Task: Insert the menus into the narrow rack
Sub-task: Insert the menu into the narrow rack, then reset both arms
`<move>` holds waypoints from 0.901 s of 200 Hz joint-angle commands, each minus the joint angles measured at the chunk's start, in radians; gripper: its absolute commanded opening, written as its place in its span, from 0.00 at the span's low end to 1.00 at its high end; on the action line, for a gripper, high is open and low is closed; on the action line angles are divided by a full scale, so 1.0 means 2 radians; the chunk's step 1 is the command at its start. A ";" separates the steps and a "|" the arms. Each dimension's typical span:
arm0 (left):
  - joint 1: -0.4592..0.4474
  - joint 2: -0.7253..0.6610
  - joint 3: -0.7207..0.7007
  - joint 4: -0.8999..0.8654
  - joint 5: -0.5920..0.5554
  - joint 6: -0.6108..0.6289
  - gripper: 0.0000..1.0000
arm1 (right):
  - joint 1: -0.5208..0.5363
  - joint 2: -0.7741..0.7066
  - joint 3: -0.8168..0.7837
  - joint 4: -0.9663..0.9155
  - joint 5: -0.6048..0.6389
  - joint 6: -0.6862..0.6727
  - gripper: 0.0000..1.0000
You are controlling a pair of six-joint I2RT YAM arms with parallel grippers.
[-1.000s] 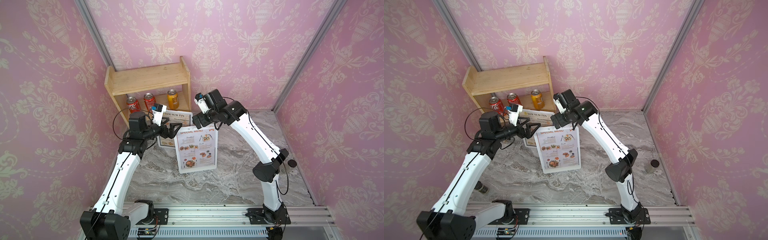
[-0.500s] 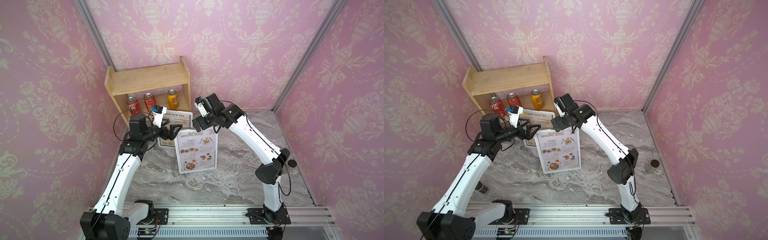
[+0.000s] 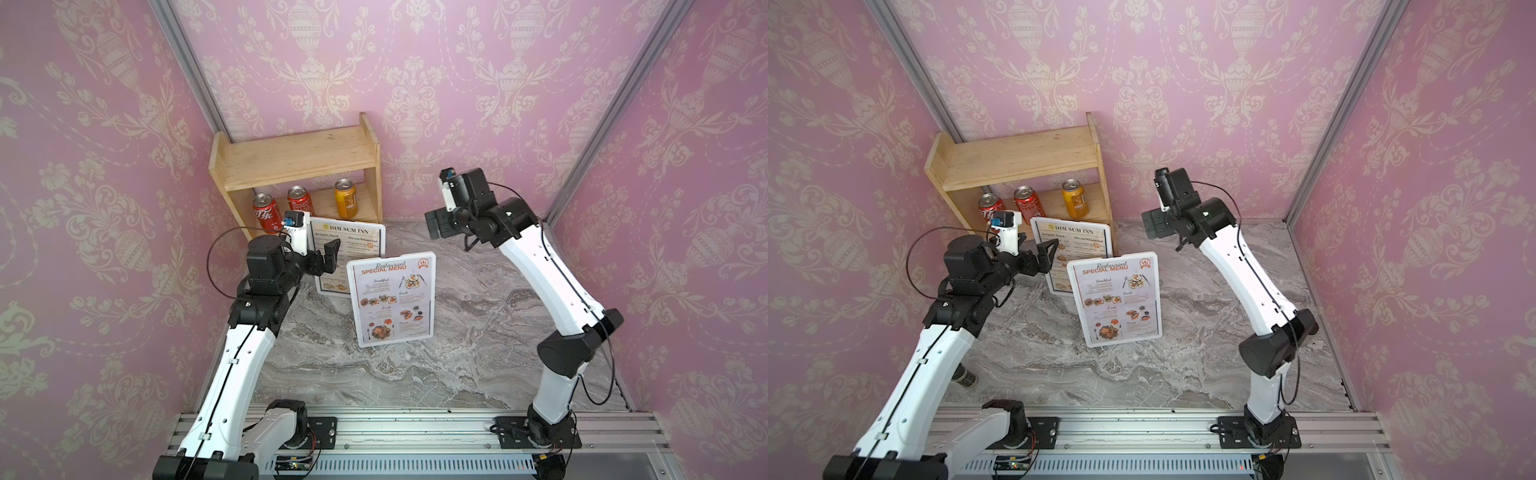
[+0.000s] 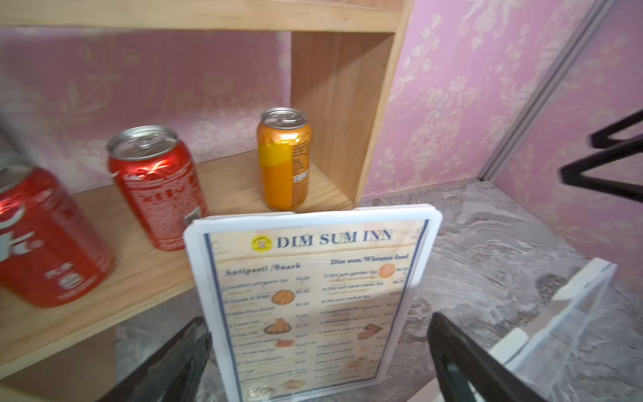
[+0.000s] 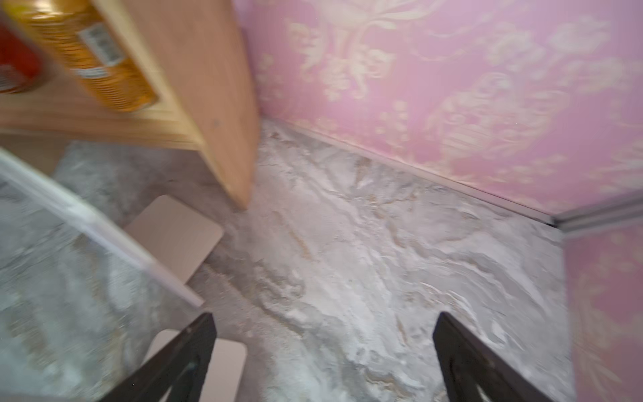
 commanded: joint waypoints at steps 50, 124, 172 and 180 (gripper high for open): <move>0.002 -0.091 -0.249 0.127 -0.265 -0.045 0.99 | -0.099 -0.202 -0.506 0.325 0.075 -0.047 1.00; 0.003 0.147 -0.391 0.514 -0.271 0.000 0.99 | -0.137 -0.169 -0.702 0.576 0.071 -0.051 1.00; 0.013 0.350 -0.385 0.745 -0.198 0.031 0.99 | -0.160 -0.110 -0.735 0.710 0.019 -0.058 1.00; 0.015 0.329 -0.381 0.699 -0.201 0.022 0.99 | -0.174 -0.117 -0.754 0.734 0.007 -0.044 1.00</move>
